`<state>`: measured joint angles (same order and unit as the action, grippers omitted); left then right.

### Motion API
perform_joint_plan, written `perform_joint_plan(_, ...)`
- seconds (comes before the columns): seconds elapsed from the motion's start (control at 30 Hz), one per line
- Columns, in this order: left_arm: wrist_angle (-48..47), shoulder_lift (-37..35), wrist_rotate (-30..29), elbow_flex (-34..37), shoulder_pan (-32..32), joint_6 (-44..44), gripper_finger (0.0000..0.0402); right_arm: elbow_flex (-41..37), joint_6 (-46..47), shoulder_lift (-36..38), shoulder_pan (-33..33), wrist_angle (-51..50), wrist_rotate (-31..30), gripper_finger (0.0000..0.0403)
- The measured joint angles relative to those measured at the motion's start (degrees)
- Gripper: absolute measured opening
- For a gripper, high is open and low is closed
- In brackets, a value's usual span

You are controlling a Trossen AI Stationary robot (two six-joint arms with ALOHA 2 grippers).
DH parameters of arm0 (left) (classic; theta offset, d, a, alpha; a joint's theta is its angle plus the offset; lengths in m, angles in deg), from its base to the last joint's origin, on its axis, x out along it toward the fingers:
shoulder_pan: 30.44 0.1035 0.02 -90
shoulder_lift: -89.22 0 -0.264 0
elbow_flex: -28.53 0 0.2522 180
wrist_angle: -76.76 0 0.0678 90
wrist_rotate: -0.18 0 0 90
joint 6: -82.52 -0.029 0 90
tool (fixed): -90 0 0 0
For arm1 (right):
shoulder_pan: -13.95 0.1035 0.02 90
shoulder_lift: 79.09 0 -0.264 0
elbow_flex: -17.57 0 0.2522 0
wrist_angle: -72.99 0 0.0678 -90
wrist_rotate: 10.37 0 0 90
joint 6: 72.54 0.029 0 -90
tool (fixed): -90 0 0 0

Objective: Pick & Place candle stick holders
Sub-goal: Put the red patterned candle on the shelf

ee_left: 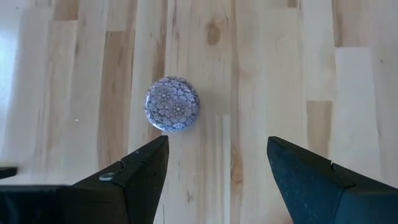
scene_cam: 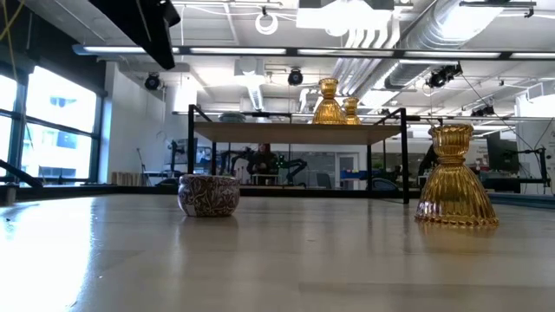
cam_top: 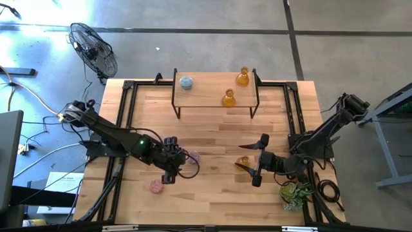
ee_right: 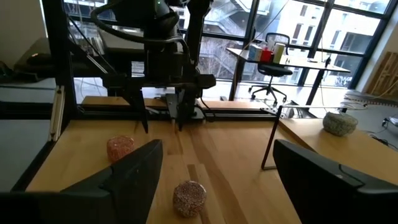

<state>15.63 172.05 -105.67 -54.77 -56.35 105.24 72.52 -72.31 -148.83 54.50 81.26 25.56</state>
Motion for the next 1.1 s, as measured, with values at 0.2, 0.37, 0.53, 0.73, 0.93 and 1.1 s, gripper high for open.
perform_joint_plan(0.2,-0.37,1.62,-2.36,0.04,0.04,0.96,0.0317,0.0,2.38,-0.07,0.0,-0.85,0.0,0.0302)
perform_joint_plan(0.37,0.68,3.4,-2.29,-0.07,0.11,-1.6,0.0388,0.0,3.85,-0.44,0.0,-1.48,-0.14,0.0302)
perform_joint_plan(0.53,1.63,5.74,-3.2,-0.02,-0.02,-4.3,0.0374,-0.06,4.39,-1.52,-0.04,-1.67,0.0,0.0302)
perform_joint_plan(0.73,0.86,7.73,-3.37,-0.02,0.03,-6.92,0.0356,-0.09,5.3,-2.63,-0.4,-1.62,-0.01,0.0302)
perform_joint_plan(0.93,2.57,8.2,-2.24,-0.02,3.93,-10.1,0.0356,-0.09,5.33,-2.75,-0.81,-1.67,0.62,0.0302)
perform_joint_plan(1.1,5.63,8.2,3.89,-0.02,10.0,-12.5,0.0356,-0.09,5.22,-2.75,-0.81,-1.67,0.63,0.0302)
